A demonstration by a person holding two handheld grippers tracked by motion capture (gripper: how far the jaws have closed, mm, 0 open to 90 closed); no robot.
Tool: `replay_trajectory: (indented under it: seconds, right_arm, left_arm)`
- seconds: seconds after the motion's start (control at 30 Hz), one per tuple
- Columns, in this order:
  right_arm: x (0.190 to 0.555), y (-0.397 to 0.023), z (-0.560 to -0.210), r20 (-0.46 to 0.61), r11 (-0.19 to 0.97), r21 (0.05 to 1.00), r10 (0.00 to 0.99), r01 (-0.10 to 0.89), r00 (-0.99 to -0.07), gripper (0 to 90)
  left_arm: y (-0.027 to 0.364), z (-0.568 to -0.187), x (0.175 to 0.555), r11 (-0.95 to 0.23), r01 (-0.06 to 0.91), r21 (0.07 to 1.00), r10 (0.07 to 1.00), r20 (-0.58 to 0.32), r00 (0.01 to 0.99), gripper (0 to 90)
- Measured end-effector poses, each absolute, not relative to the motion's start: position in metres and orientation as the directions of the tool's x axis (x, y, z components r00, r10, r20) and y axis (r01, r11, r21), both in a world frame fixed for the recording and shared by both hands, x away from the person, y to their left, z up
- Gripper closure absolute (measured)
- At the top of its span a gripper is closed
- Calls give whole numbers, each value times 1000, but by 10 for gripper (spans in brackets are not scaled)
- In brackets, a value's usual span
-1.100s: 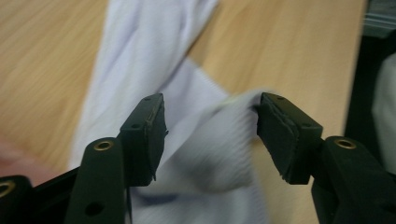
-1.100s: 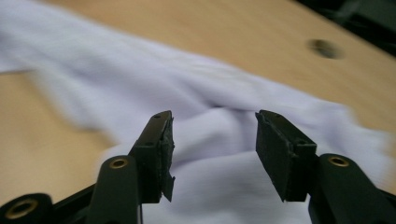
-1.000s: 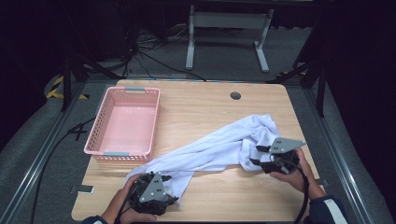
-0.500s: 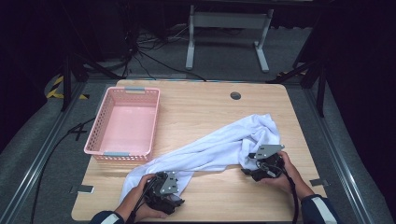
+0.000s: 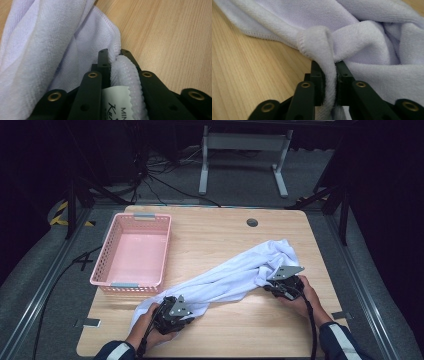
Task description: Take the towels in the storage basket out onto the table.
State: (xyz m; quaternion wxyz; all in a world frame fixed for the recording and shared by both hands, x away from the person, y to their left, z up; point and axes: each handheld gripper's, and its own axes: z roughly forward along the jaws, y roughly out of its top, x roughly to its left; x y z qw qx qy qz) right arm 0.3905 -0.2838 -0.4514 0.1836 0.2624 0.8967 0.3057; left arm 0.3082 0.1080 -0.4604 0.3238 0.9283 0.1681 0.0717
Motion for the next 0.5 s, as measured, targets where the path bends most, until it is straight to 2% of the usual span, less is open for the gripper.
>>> replay_trajectory:
  seconds: [0.03, 0.1, 0.17, 0.2, 0.23, 0.3, 0.33, 0.37, 0.5]
  right_arm:
    - [385, -286, -444, -184, 678, 649, 580, 345, -794, 829]
    - [381, -289, -438, -207, 678, 659, 580, 325, -788, 832]
    - [369, -303, -413, -205, 613, 730, 617, 301, -760, 834]
    - [366, -308, -404, -217, 596, 750, 631, 287, -745, 835]
    - [366, -308, -404, -217, 596, 750, 631, 287, -745, 835]
    - [365, -315, -385, -209, 553, 788, 653, 271, -728, 835]
    - [369, -317, -368, -242, 549, 799, 667, 245, -705, 835]
    - [369, -317, -368, -242, 549, 799, 667, 245, -705, 835]
    - [396, -310, -341, -280, 565, 789, 678, 240, -679, 833]
  left_arm:
    - [103, -457, 303, -741, 218, 635, 300, 22, 954, 825]
    - [100, -451, 298, -730, 182, 659, 274, 37, 961, 826]
    - [97, -439, 292, -694, 149, 704, 249, 40, 968, 828]
    - [99, -421, 287, -641, 112, 760, 238, 58, 970, 828]
    - [99, -421, 287, -641, 112, 760, 238, 58, 970, 827]
    - [107, -402, 282, -542, 107, 834, 259, 44, 965, 827]
    - [117, -388, 280, -479, 89, 873, 295, 64, 953, 828]
    - [117, -388, 280, -479, 89, 873, 295, 64, 953, 828]
    - [148, -370, 284, -360, 109, 927, 429, 61, 901, 829]
